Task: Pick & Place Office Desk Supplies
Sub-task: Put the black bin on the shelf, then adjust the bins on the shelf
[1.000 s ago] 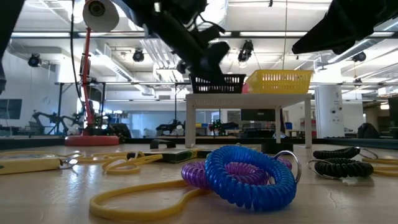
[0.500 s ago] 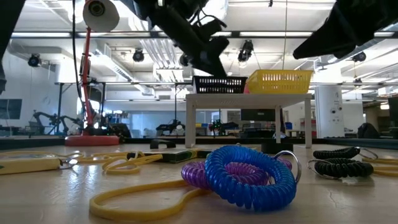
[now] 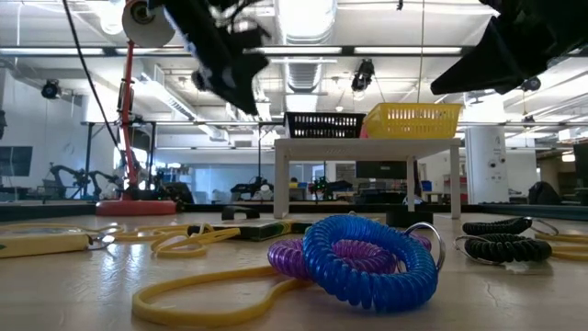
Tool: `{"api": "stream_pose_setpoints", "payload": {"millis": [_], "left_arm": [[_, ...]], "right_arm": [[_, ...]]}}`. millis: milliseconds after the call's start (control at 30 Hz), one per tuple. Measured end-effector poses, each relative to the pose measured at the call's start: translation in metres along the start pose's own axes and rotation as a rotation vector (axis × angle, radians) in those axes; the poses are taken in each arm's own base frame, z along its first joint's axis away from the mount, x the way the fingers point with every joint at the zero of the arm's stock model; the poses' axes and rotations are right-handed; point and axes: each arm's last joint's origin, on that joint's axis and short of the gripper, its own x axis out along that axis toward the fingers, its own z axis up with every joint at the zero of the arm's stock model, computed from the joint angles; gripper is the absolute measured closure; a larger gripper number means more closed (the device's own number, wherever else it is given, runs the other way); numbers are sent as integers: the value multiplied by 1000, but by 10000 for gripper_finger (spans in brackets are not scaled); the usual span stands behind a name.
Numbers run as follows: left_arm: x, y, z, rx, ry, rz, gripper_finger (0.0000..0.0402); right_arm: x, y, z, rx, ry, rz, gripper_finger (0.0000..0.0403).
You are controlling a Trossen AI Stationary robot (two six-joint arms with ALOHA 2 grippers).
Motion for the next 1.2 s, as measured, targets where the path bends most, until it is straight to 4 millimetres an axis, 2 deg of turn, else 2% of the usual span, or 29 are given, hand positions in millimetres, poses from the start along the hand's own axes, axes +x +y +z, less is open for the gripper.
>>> {"api": "stream_pose_setpoints", "payload": {"millis": [100,167,267,400,533,667,767,967,1200], "left_arm": [[21,22,-6,-64,-78,12,284],[36,34,-7,-89,-141,-38,284],[53,45,-9,-98,-223,-146,284],[62,52,-3,-113,-317,-159,284],[72,53,-2,-83,-312,-151,284],[81,49,0,-47,-303,-147,284],[85,48,-2,-38,-285,-144,284],[84,49,0,-42,-293,-132,284],[83,50,-3,-15,-265,-133,284]], "right_arm": [[0,-1,0,-1,-12,-24,346],[-2,-2,4,13,-25,-32,346],[-9,-3,24,71,-73,-21,346],[-24,-20,58,143,-84,-48,346],[-41,-62,93,267,7,-171,346],[-52,-110,113,319,156,-418,346],[-53,-140,122,353,216,-596,346],[-33,-189,117,405,346,-778,346],[-6,-244,99,455,330,-726,351]]}}
